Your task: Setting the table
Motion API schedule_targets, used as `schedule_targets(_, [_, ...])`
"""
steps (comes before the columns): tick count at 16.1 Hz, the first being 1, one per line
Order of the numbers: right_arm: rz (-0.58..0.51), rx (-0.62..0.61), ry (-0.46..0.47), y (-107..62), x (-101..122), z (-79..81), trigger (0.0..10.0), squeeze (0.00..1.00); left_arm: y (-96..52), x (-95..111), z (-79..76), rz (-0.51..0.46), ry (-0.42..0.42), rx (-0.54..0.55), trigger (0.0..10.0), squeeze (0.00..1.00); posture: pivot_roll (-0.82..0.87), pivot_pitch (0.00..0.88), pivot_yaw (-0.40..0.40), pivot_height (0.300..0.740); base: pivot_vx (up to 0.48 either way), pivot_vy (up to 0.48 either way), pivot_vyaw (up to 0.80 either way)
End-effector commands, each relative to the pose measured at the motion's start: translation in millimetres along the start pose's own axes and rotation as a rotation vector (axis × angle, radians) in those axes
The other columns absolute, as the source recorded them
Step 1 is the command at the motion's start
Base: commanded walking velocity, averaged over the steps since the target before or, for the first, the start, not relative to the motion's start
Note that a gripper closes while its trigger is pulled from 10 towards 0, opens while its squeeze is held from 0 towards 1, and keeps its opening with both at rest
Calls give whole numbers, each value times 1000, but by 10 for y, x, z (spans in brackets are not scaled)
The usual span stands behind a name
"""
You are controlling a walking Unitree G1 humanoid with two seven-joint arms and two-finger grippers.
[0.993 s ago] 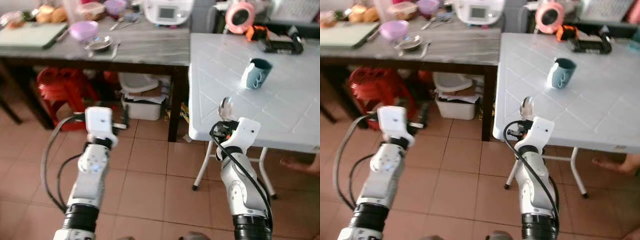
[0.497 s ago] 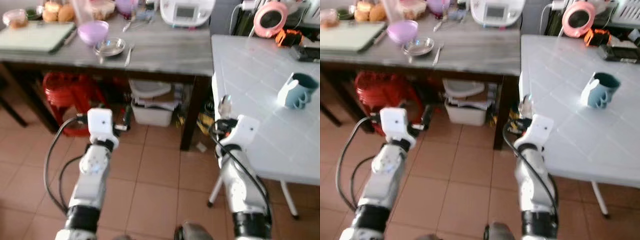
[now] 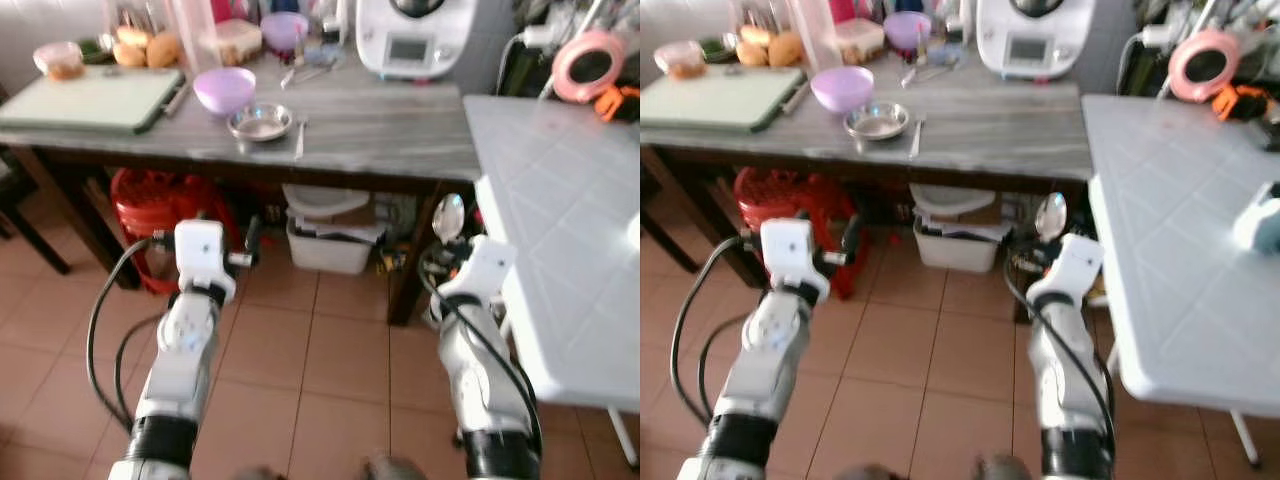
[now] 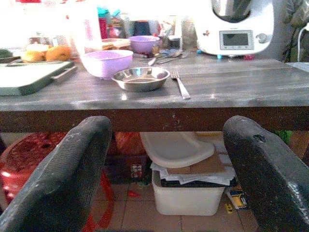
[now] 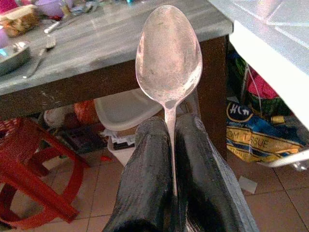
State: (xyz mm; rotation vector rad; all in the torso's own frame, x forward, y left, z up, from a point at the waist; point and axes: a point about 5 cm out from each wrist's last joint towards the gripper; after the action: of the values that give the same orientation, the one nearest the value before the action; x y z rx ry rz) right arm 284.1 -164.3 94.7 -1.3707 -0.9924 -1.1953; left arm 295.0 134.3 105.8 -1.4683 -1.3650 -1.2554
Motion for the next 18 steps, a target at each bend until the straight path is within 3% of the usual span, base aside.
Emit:
schedule_targets(1, [-8,-13,-1,1,13,-44,10000,0,9,-4,-60,4,1,-25,10000,0,-25,0,28,740,240,416,0])
schedule_targets(11, [-15,-14,-23,25,27,-58,10000,0,9,-34,-71,18,-2,-20,10000,0,-25,0,28,740,256,406,0])
schedule_targets(14, [-55,-31,-49,-26,50,-122,10000,0,-90,-51,106,43,-6,60,10000,0,-30,0,31,740,0,0,0])
schedule_targets(16, [-68,-49,-78,-67,48,-221,10000,0,-261,-80,253,108,10,35,10000,0,-34,0,35,740,0,0,0])
schedule_targets(18, [-64,-55,-93,-75,28,-274,10000,0,-323,-80,291,107,27,33,10000,0,-31,0,31,740,120,0,0])
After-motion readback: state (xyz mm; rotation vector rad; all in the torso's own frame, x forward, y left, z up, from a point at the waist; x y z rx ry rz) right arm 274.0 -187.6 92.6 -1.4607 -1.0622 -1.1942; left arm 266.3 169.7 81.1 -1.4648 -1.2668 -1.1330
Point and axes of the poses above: a point about 5 cm out from each wrist's last joint towards the gripper, its own y axis pointing out of the wrist towards the gripper, its own x axis along the axis of the wrist's last joint, z = x × y, and after that the axes turned 14 degrees about -y, right-handed
